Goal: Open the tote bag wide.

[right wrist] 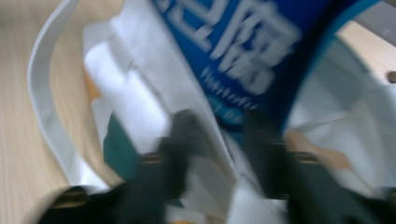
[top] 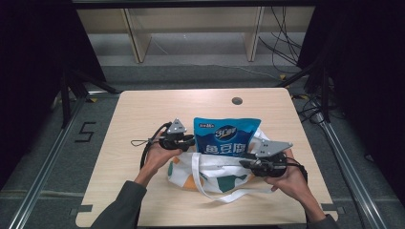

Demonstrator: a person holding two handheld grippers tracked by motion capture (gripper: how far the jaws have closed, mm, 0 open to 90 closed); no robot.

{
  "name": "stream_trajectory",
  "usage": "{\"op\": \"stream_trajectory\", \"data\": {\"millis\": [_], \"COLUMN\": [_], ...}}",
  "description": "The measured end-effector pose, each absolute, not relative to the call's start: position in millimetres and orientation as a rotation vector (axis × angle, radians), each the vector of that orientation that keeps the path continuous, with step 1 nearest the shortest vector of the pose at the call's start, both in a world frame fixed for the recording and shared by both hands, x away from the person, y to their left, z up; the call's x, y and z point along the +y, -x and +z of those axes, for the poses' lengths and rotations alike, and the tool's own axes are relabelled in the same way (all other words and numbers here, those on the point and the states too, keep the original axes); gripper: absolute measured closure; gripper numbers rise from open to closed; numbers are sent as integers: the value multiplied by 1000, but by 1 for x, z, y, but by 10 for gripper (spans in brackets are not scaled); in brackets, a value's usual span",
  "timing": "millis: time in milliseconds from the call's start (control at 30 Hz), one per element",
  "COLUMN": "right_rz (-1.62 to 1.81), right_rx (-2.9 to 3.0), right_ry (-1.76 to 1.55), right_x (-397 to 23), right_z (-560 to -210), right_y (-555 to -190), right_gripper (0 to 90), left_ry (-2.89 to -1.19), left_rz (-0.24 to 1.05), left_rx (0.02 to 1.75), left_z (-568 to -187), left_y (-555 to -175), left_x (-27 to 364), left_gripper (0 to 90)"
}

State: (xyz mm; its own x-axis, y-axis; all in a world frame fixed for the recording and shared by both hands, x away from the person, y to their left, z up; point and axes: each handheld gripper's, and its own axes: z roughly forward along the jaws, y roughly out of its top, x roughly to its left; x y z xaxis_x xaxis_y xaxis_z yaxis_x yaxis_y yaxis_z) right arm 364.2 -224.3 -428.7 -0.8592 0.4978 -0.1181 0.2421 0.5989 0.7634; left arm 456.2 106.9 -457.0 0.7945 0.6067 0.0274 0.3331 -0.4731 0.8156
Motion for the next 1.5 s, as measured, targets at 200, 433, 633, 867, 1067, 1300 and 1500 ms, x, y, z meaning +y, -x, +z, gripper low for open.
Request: {"op": "stream_trajectory", "data": {"millis": [200, 433, 633, 867, 1067, 1300, 1500], "right_rz": [1012, 936, 937, 1214, 1216, 1189, 1159], "right_rx": [2613, 2705, 2700, 2542, 2317, 2269, 2254], "right_ry": [-559, -578, -623, -689, -780, -903, -960], "right_x": [-222, -207, -205, -226, -250, -267, -267], "right_z": [-444, -488, -492, -440, -394, -396, -402], "right_y": [-339, -328, -326, -325, -339, -371, -383], "right_gripper": [880, 880, 834, 578, 545, 524, 504], "left_ry": [-2109, -2126, -2111, -2069, -2005, -1972, -1923], "left_rz": [401, 318, 371, 433, 251, 179, 145], "left_rx": [784, 953, 973, 896, 808, 789, 778], "left_z": [-470, -511, -501, -451, -442, -439, -432], "left_y": [-482, -510, -504, -461, -415, -387, -373], "left_x": [112, 107, 109, 127, 125, 121, 109], "left_gripper": [859, 847, 701, 424, 418, 392, 370]}}
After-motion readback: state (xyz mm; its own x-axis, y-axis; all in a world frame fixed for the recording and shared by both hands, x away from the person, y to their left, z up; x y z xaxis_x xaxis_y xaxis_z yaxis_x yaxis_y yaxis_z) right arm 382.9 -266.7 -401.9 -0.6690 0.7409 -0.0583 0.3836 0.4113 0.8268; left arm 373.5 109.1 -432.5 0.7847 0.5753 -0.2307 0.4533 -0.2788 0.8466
